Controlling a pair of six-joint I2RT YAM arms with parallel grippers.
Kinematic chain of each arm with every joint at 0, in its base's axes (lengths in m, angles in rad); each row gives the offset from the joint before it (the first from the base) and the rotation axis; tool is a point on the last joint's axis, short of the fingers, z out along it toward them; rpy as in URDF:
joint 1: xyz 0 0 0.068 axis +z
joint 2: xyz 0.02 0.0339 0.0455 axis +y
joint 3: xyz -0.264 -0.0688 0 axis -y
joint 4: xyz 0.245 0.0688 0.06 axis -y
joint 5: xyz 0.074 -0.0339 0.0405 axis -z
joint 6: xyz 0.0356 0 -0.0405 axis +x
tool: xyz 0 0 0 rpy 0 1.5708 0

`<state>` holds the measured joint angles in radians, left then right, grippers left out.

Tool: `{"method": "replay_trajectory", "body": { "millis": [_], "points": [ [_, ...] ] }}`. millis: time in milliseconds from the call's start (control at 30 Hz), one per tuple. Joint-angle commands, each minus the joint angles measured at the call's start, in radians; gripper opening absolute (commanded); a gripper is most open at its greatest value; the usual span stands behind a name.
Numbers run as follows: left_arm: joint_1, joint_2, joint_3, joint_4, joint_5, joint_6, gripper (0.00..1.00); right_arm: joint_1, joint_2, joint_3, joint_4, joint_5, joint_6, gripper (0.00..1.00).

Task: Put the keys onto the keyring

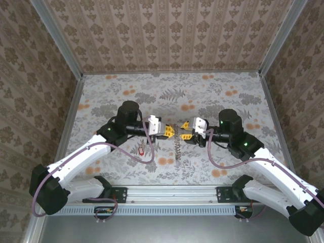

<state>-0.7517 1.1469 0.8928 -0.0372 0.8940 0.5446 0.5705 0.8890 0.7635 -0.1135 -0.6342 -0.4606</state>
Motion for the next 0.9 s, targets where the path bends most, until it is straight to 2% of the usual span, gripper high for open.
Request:
{"method": "replay_trajectory", "body": {
  "millis": [0, 333, 500, 867],
  "points": [
    [0.006, -0.015, -0.004, 0.081, 0.073, -0.017, 0.0, -0.004, -0.01, -0.013, 0.111, -0.101, 0.074, 0.33],
    [0.006, -0.008, -0.012, 0.153, 0.085, -0.07, 0.0, -0.004, 0.009, -0.002, 0.135, -0.136, 0.084, 0.18],
    [0.004, 0.0, -0.011, 0.179, 0.1, -0.087, 0.0, -0.004, 0.02, -0.004, 0.131, -0.141, 0.081, 0.21],
    [-0.013, 0.031, -0.015, 0.254, 0.131, -0.129, 0.0, -0.002, 0.03, -0.004, 0.133, -0.144, 0.075, 0.21]
  ]
}}
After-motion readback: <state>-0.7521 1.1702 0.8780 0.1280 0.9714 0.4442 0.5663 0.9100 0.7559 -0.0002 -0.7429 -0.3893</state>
